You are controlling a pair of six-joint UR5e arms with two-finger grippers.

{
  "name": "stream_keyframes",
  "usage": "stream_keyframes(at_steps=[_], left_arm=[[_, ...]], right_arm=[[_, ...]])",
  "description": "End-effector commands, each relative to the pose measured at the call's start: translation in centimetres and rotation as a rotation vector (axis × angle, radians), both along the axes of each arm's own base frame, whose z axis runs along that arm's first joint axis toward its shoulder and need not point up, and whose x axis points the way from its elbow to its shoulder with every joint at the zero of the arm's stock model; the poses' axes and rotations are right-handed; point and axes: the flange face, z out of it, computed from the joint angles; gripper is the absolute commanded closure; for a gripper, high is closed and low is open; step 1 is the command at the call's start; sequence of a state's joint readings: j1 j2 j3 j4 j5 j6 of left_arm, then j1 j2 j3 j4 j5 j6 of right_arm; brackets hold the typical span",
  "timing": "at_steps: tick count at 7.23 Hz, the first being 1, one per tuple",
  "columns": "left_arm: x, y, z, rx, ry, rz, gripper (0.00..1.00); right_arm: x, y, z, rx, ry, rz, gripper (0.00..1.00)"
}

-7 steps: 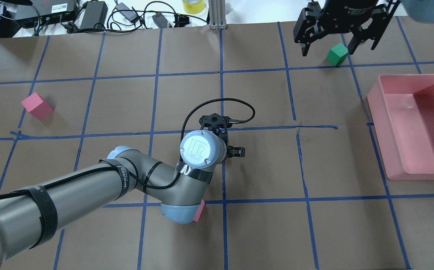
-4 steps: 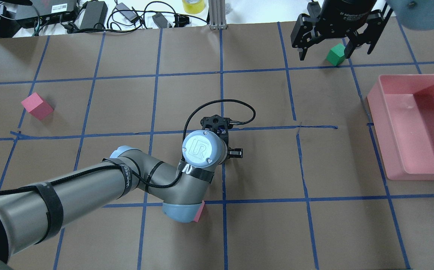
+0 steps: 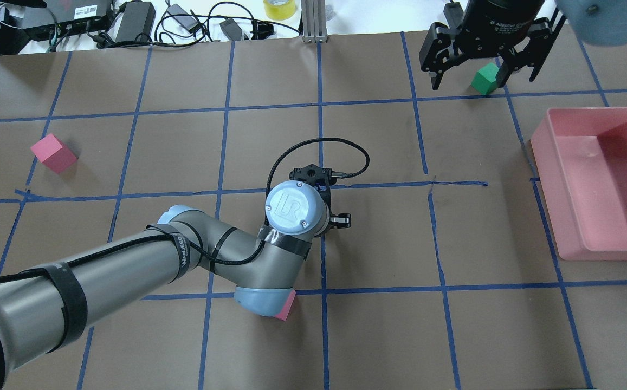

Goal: Align button upright
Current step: 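Grasp the button body with the left gripper and tilt it upright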

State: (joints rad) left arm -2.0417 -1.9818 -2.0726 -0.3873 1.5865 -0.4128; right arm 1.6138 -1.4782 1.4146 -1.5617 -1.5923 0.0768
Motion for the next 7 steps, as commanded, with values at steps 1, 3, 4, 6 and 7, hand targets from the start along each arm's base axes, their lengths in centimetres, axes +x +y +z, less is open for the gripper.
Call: stream_keyframes(at_steps=[1, 3, 4, 6, 7], left_arm=[[-1.8, -1.0, 3.0, 0.201, 0.062, 0.155, 1.00], [-2.1, -1.2, 5.9, 0.411, 0.055, 0.228, 1.00], [-1.0, -1.7, 6.5, 0.480, 0.093, 0.331, 1.00], [0.4, -3.3, 7.0, 0.615, 0.272, 0.486, 1.00], [1.8, -4.4, 6.8, 0.663, 0.330, 0.559, 1.00]], right_arm=[[0.0, 0.0, 0.0, -0.001, 0.000, -0.003, 0.00], [0.0, 0.0, 0.0, 0.001, 0.000, -0.003, 0.00], [0.0, 0.0, 0.0, -0.001, 0.000, 0.003, 0.00], [0.0, -0.1, 0.0, -0.001, 0.005, 0.011, 0.00], [0.0, -0.1, -0.2, 0.002, 0.005, 0.011, 0.00]])
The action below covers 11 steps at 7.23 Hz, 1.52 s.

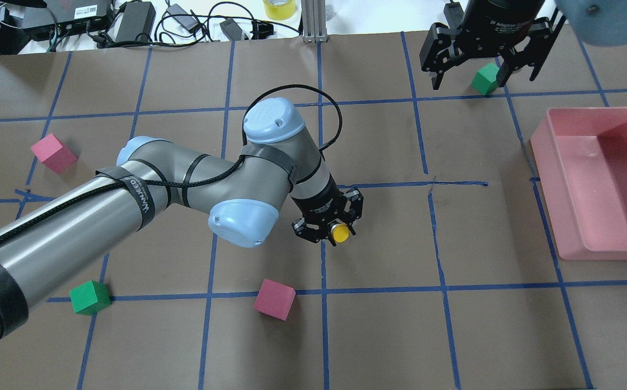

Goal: Align button upright
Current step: 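Grasp the button body with the left gripper and tilt it upright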

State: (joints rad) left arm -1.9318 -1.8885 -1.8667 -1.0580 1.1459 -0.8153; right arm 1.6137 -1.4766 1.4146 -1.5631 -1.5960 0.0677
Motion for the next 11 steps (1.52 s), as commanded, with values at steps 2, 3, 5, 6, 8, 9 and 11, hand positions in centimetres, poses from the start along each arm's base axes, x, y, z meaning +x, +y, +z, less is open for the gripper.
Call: stream_keyframes(at_steps=[2, 3, 5, 6, 8, 9, 11], left_arm=[[2.5, -1.9, -1.7, 0.133, 0.085, 0.178, 1.00], [2.4, -2.0, -1.8, 0.183, 0.107, 0.245, 1.00], [3.1, -2.8, -3.2, 0.242, 0.130, 0.300, 1.00], [3.8, -3.3, -3.7, 0.294, 0.194, 0.346, 1.00], [4.6, -4.0, -4.3, 0.349, 0.258, 0.398, 1.00], [4.7, -4.0, -4.8, 0.360, 0.254, 0.404, 1.00], [5.5, -4.6, -6.2, 0.382, 0.249, 0.422, 1.00]], right_arm=[[0.0, -0.1, -0.2, 0.004, 0.001, 0.002, 0.00], [0.0, -0.1, -0.2, 0.004, 0.001, 0.000, 0.00], [0.0, -0.1, -0.3, 0.004, 0.004, 0.002, 0.00], [0.0, -0.1, -0.2, 0.002, 0.004, 0.000, 0.00], [-0.1, -0.1, -0.3, 0.005, 0.007, 0.001, 0.00], [-0.1, -0.1, -0.3, 0.005, 0.009, 0.001, 0.00], [-0.1, -0.1, -0.2, 0.003, 0.007, 0.000, 0.00]])
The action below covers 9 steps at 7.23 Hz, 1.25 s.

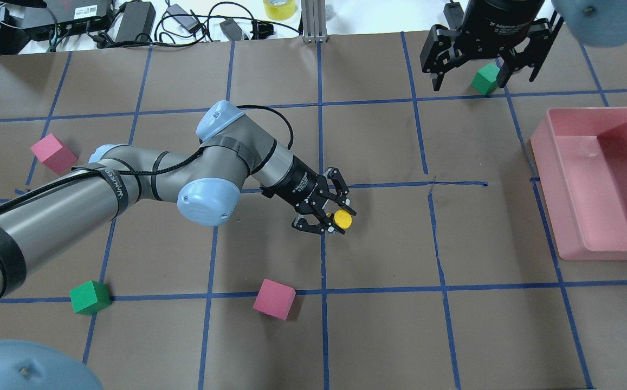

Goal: Align button upright
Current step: 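Stand the button on its base, release, and lift the left gripper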

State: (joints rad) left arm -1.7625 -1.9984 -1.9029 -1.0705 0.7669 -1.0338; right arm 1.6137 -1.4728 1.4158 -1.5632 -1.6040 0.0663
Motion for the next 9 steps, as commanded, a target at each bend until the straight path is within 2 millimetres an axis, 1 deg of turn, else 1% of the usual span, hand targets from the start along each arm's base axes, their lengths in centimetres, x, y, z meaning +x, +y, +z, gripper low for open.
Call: stream_keyframes(at_steps=[1, 2, 3, 4, 6, 7, 8, 9], left_arm=[[0.4, -0.3, -1.1, 0.023, 0.000, 0.011, 1.00], [0.7, -0.5, -1.1, 0.027, -0.001, 0.022, 0.99], [1.1, -0.9, -1.2, 0.043, 0.041, 0.048, 0.84], [1.2, -1.1, -1.2, 0.053, 0.054, 0.060, 0.75], [1.6, -0.9, -2.1, 0.068, 0.046, 0.063, 0.52], [2.3, -1.2, -2.3, 0.073, 0.046, 0.077, 0.30], [2.5, -1.4, -2.2, 0.074, 0.045, 0.084, 0.23], [2.6, -1.4, -2.3, 0.078, 0.039, 0.086, 0.13]], right_arm=[[0.0, 0.0, 0.1, -0.003, 0.000, -0.001, 0.00], [0.0, 0.0, 0.0, -0.001, 0.000, -0.001, 0.00], [0.0, 0.0, 0.0, -0.001, 0.000, -0.001, 0.00], [0.0, 0.0, 0.0, -0.001, 0.000, -0.001, 0.00], [0.0, 0.0, 0.0, -0.001, 0.000, -0.001, 0.00], [0.0, -0.1, 0.1, -0.007, 0.002, -0.001, 0.00], [0.0, -0.1, 0.1, -0.007, 0.000, -0.001, 0.00], [0.0, -0.1, 0.1, -0.007, 0.000, -0.001, 0.00]])
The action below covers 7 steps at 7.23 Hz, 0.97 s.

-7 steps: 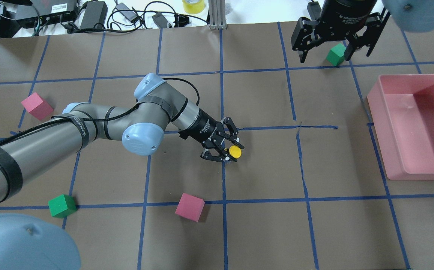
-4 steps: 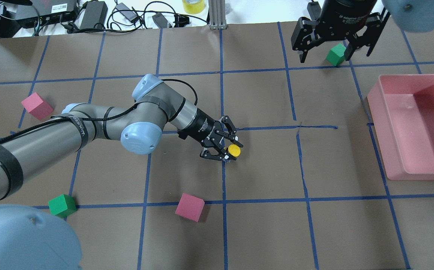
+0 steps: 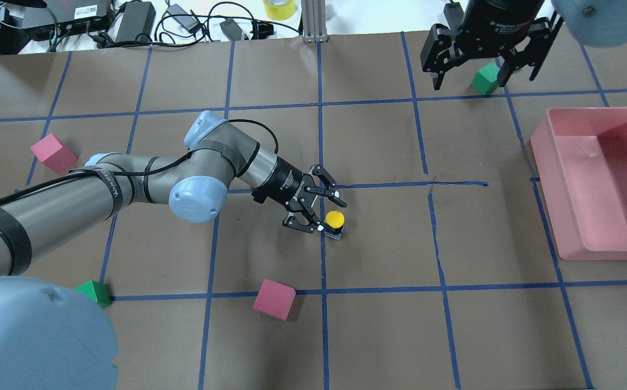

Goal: Align button upright
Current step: 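Stand the button on its base, release, and lift the left gripper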

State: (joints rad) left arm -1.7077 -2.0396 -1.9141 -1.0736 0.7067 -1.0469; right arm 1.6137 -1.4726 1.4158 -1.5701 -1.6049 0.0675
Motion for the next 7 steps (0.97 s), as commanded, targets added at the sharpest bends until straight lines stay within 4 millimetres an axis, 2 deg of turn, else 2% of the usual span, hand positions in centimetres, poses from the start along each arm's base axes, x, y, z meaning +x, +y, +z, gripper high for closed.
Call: stream_keyframes(at_steps=[1, 2, 3, 4, 5, 6, 7], left_arm=[[0.3, -0.4, 0.8, 0.011, -0.016, 0.029, 0.04], [1.6, -1.6, 2.5, -0.018, -0.074, 0.060, 0.00], [3.9, -3.5, 5.1, -0.092, -0.142, 0.082, 0.00], [6.1, -5.9, 9.1, -0.213, -0.199, 0.093, 0.01], [6.7, -7.2, 13.2, -0.373, -0.233, 0.023, 0.02], [7.6, -8.0, 15.7, -0.564, -0.232, -0.143, 0.02], [10.0, -8.7, 17.2, -0.685, -0.309, -0.267, 0.01]], right_arm=[[0.0, 0.0, 0.0, -0.001, 0.001, 0.000, 0.00], [0.0, 0.0, 0.0, -0.001, 0.000, 0.000, 0.00], [0.0, 0.0, 0.0, -0.001, 0.000, 0.000, 0.00], [0.0, 0.0, 0.0, -0.001, 0.000, 0.000, 0.00], [0.0, 0.0, 0.0, -0.001, 0.000, 0.000, 0.00], [0.1, 0.0, 0.0, -0.001, 0.000, 0.002, 0.00], [0.0, 0.0, 0.0, -0.001, -0.002, -0.001, 0.00]])
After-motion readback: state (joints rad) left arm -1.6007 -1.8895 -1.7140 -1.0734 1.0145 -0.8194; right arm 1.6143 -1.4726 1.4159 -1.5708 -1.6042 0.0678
